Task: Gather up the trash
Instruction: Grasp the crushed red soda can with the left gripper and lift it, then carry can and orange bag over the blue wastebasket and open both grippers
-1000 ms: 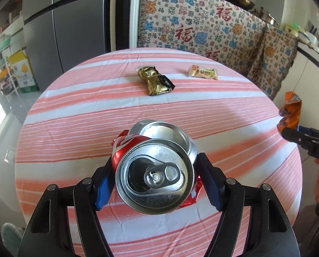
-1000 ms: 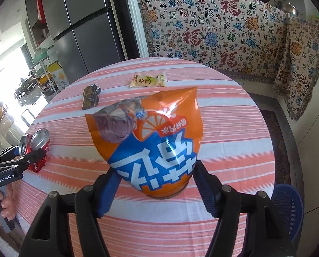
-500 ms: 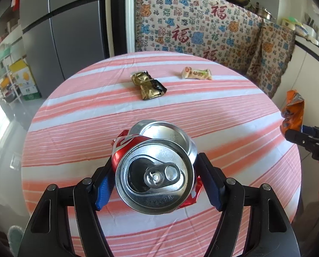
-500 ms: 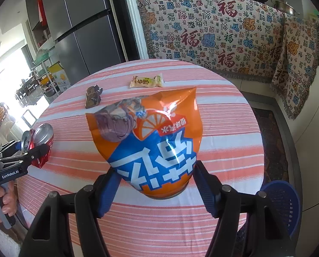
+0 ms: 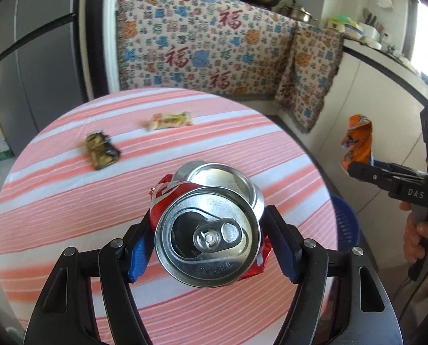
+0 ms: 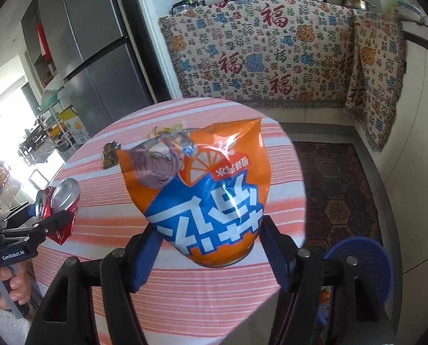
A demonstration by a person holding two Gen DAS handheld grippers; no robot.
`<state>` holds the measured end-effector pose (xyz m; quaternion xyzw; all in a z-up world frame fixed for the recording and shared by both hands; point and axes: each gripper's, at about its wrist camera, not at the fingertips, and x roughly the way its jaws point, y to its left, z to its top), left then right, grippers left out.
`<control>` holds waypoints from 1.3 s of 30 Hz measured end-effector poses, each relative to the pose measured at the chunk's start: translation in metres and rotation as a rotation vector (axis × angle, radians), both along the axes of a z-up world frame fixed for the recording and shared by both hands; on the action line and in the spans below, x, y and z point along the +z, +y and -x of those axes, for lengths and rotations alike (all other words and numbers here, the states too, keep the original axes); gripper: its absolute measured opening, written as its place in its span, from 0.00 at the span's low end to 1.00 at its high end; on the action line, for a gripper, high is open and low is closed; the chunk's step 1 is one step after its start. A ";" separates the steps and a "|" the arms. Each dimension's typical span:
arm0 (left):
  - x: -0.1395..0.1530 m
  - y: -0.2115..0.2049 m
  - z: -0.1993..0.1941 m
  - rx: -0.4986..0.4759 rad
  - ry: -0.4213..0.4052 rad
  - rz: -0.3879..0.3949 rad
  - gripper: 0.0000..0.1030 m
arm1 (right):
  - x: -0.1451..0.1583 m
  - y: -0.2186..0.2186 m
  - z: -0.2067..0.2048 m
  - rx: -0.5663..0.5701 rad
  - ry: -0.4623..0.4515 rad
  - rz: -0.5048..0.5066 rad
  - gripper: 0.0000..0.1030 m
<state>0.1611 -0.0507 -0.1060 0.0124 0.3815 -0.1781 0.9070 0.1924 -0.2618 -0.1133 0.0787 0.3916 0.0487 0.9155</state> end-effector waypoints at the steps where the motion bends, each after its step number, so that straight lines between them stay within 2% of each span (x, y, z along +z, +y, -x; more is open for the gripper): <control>1: 0.002 -0.017 -0.001 -0.030 0.002 0.005 0.71 | 0.003 -0.014 0.005 -0.022 -0.003 0.003 0.67; 5: 0.006 -0.091 -0.004 -0.148 0.014 0.020 0.71 | 0.011 -0.073 0.025 -0.108 0.002 0.029 0.67; 9: 0.000 -0.169 -0.007 -0.253 0.036 0.030 0.71 | 0.006 -0.130 0.043 -0.194 0.032 0.035 0.67; 17: -0.047 -0.294 -0.031 -0.360 0.147 0.034 0.71 | -0.034 -0.231 0.057 -0.344 0.127 -0.087 0.67; 22: -0.071 -0.337 -0.038 -0.391 0.174 0.003 0.71 | -0.060 -0.267 0.055 -0.381 0.174 -0.126 0.67; 28: -0.096 -0.363 -0.048 -0.415 0.199 -0.022 0.71 | -0.089 -0.300 0.048 -0.413 0.214 -0.166 0.66; 31: -0.112 -0.378 -0.051 -0.443 0.207 -0.037 0.72 | -0.104 -0.316 0.042 -0.422 0.237 -0.197 0.55; 32: -0.119 -0.382 -0.053 -0.450 0.221 -0.043 0.78 | -0.111 -0.322 0.039 -0.425 0.246 -0.209 0.55; 33: -0.128 -0.387 -0.055 -0.448 0.238 -0.055 0.90 | -0.119 -0.327 0.035 -0.430 0.259 -0.221 0.55; 34: -0.134 -0.391 -0.058 -0.444 0.246 -0.057 0.92 | -0.126 -0.332 0.032 -0.429 0.266 -0.241 0.55; 36: -0.142 -0.395 -0.062 -0.450 0.267 -0.044 0.92 | -0.137 -0.343 0.031 -0.465 0.273 -0.266 0.60; 39: -0.134 -0.393 -0.061 -0.441 0.265 -0.021 0.92 | -0.127 -0.346 0.036 -0.497 0.242 -0.202 0.60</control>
